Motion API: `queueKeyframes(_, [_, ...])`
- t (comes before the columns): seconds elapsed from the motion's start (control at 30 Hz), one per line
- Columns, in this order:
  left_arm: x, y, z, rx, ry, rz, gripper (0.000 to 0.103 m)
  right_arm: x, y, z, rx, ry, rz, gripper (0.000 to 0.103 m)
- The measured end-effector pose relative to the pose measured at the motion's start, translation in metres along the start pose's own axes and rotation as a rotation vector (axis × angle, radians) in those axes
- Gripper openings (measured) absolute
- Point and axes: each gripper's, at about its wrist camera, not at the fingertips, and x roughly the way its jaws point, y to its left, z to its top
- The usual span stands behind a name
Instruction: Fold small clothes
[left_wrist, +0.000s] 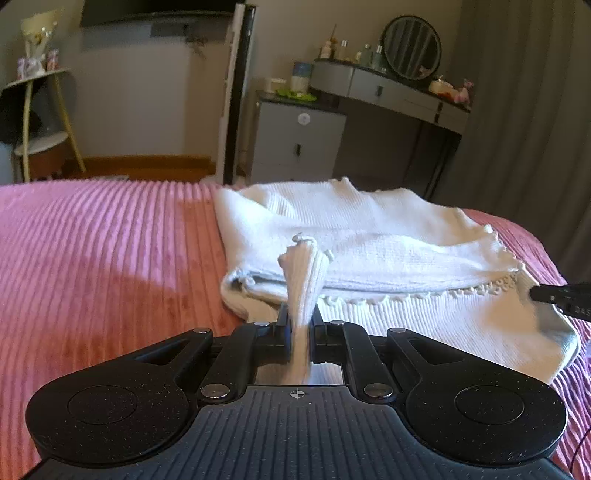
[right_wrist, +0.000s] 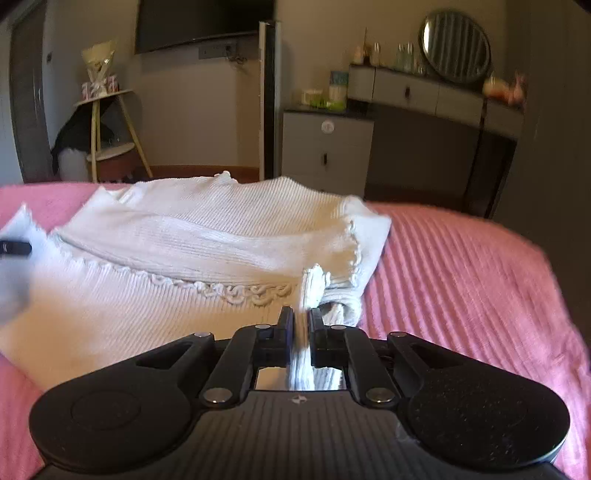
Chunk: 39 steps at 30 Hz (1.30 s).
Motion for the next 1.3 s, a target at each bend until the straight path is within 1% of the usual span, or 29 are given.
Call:
queueKeyframes(0.07, [0.005, 0.001, -0.001, -0.002, 0.024, 0.003, 0.011, 0.011, 0.0, 0.0, -0.02, 0.035, -0.024, 0.008])
queueKeyframes(0.1, [0.007, 0.001, -0.002, -0.005, 0.03, 0.006, 0.011, 0.015, -0.002, 0.0, -0.013, 0.045, -0.021, 0.008])
queueKeyframes(0.23, [0.014, 0.004, -0.003, -0.013, 0.049, 0.007, 0.012, 0.026, -0.01, 0.003, 0.064, 0.069, 0.015, 0.008])
queueKeyframes(0.27, [0.018, 0.004, -0.004, -0.014, 0.06, 0.014, 0.014, 0.029, -0.012, 0.003, 0.083, 0.08, 0.023, 0.009])
queueKeyframes(0.37, [0.026, 0.007, -0.006, -0.026, 0.088, 0.026, 0.014, 0.027, -0.011, 0.005, 0.084, 0.066, 0.023, 0.007])
queueKeyframes(0.43, [0.025, 0.011, -0.007, -0.041, 0.083, 0.017, 0.01, 0.017, -0.006, 0.006, 0.056, 0.032, 0.012, 0.006])
queueKeyframes(0.5, [0.017, 0.012, -0.004, -0.053, 0.057, 0.014, 0.009, 0.003, -0.001, 0.009, 0.021, -0.011, 0.003, 0.006])
queueKeyframes(0.63, [-0.009, 0.006, 0.015, -0.008, -0.034, -0.007, 0.009, -0.022, 0.007, 0.025, -0.03, -0.121, -0.003, 0.006])
queueKeyframes(0.73, [-0.019, 0.005, 0.039, 0.004, -0.099, -0.009, 0.009, -0.024, 0.008, 0.043, -0.049, -0.196, -0.046, 0.006])
queueKeyframes(0.83, [-0.013, 0.002, 0.067, 0.013, -0.157, 0.025, 0.009, -0.009, 0.004, 0.065, -0.035, -0.231, -0.094, 0.006])
queueKeyframes(0.93, [0.006, -0.002, 0.097, 0.024, -0.2, 0.054, 0.009, 0.017, -0.001, 0.09, -0.041, -0.27, -0.169, 0.006])
queueKeyframes(1.03, [0.036, -0.011, 0.12, 0.051, -0.212, 0.097, 0.009, 0.05, -0.009, 0.115, -0.036, -0.255, -0.236, 0.006])
queueKeyframes(1.1, [0.059, -0.013, 0.131, 0.059, -0.215, 0.113, 0.009, 0.069, -0.011, 0.126, -0.06, -0.251, -0.274, 0.006])
queueKeyframes(1.2, [0.089, -0.012, 0.142, 0.059, -0.213, 0.146, 0.009, 0.096, -0.01, 0.138, -0.097, -0.269, -0.327, 0.006])
queueKeyframes(1.3, [0.113, -0.007, 0.146, 0.044, -0.218, 0.188, 0.009, 0.12, -0.009, 0.144, -0.099, -0.271, -0.376, 0.006])
